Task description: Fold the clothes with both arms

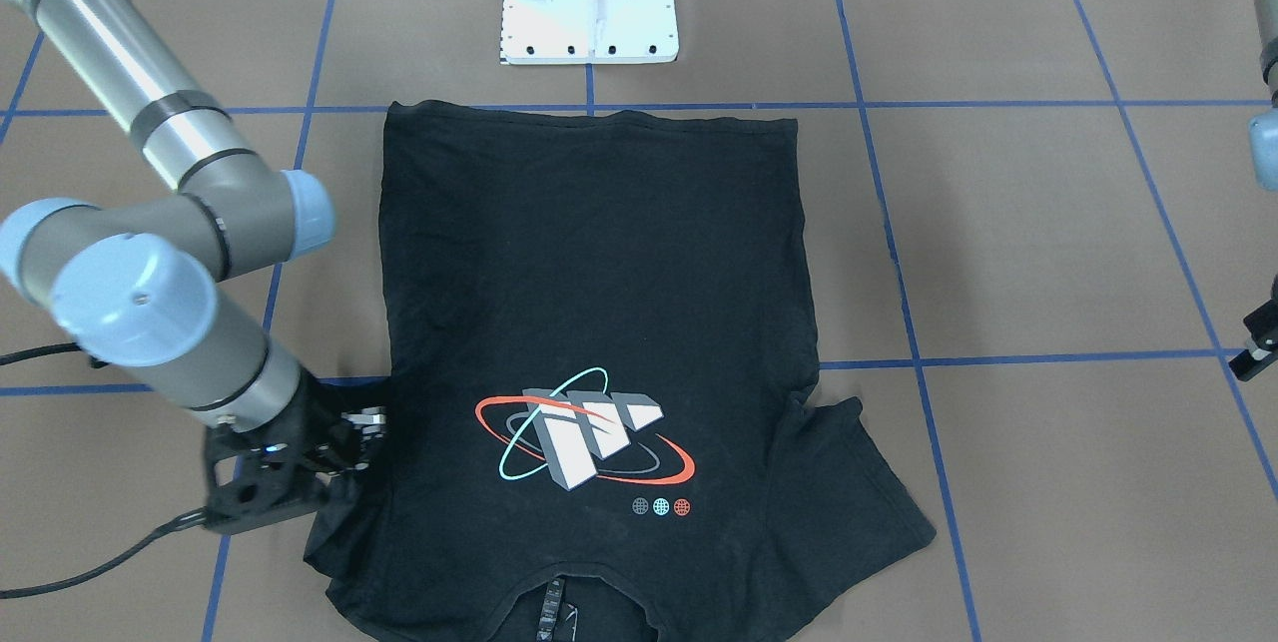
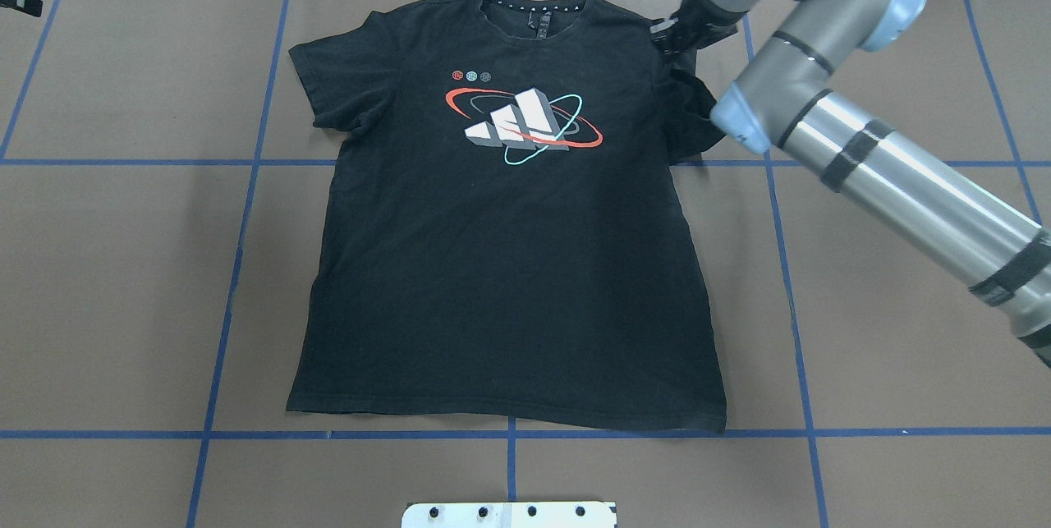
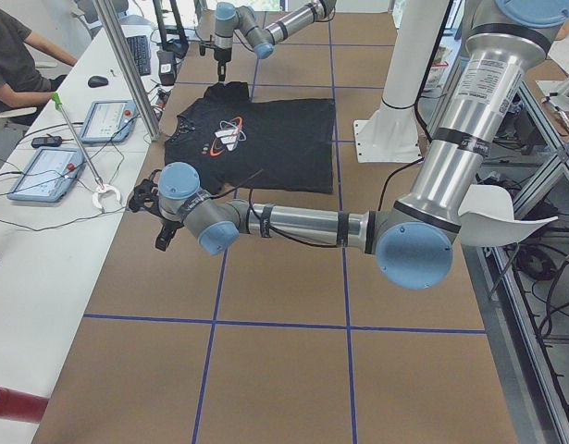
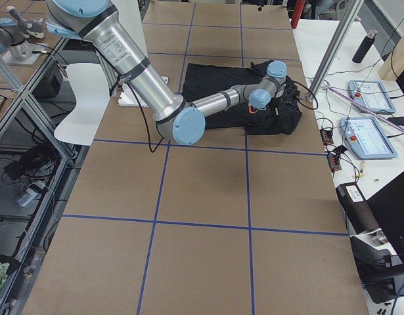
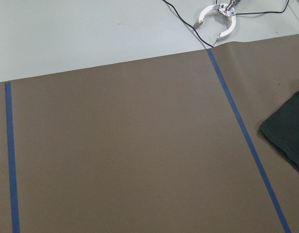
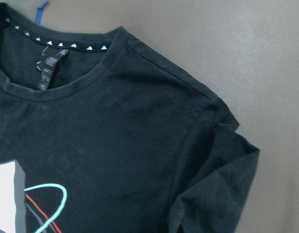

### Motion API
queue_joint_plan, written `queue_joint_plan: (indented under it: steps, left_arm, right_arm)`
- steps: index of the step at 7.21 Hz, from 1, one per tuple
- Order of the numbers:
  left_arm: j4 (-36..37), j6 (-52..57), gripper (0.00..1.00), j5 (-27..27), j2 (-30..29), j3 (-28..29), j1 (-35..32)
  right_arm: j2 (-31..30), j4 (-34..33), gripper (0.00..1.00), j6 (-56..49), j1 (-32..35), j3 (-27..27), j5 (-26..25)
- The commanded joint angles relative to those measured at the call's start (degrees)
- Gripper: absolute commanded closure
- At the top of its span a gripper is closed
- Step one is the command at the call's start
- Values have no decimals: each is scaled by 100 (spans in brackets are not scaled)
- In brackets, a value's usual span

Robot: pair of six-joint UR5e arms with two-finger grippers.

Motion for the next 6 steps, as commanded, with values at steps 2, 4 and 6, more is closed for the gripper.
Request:
queue_joint_plan:
  steps: [2,4,6]
  left_arm:
    - [-1,12,1,-5,34,8,-3]
    - [-10,-6,1,-5,52,-19,-3]
    - [-1,2,1,4,60,-19,-3]
  right_arm:
    - [874,-275,100,471,-536,-692,-710]
    - [1025,-240,100,472,-554,-1038,-859]
    - [1052,-231,100,472,-572,-1039,-921]
